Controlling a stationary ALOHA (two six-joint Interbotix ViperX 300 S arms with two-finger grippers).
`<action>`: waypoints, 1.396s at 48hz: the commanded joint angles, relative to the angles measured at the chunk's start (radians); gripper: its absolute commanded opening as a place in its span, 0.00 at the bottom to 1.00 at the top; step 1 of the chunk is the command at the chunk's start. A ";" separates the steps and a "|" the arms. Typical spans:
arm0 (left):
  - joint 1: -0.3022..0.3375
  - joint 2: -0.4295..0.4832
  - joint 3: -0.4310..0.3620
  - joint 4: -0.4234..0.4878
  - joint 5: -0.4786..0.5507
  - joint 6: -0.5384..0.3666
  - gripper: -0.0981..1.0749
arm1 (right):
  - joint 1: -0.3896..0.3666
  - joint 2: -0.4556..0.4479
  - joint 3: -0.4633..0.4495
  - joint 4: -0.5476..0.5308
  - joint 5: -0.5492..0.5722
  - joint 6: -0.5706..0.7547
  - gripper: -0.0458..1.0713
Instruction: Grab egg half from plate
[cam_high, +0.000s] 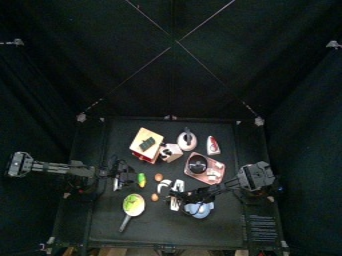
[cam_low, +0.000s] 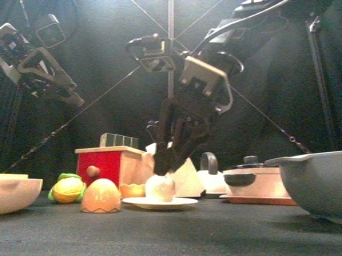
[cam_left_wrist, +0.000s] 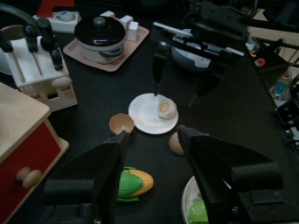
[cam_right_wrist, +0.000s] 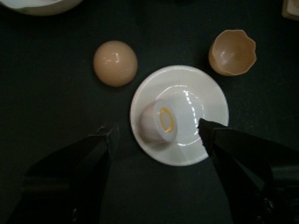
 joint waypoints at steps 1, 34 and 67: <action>-0.002 0.002 -0.012 0.002 -0.009 0.002 0.82 | -0.014 -0.012 -0.025 0.000 -0.011 0.000 0.95; -0.002 0.002 -0.009 0.002 -0.009 0.002 0.82 | -0.031 0.008 0.009 0.037 -0.061 0.000 0.94; -0.002 0.002 -0.008 0.003 -0.009 0.003 0.82 | -0.034 0.008 0.012 0.038 -0.075 0.000 0.94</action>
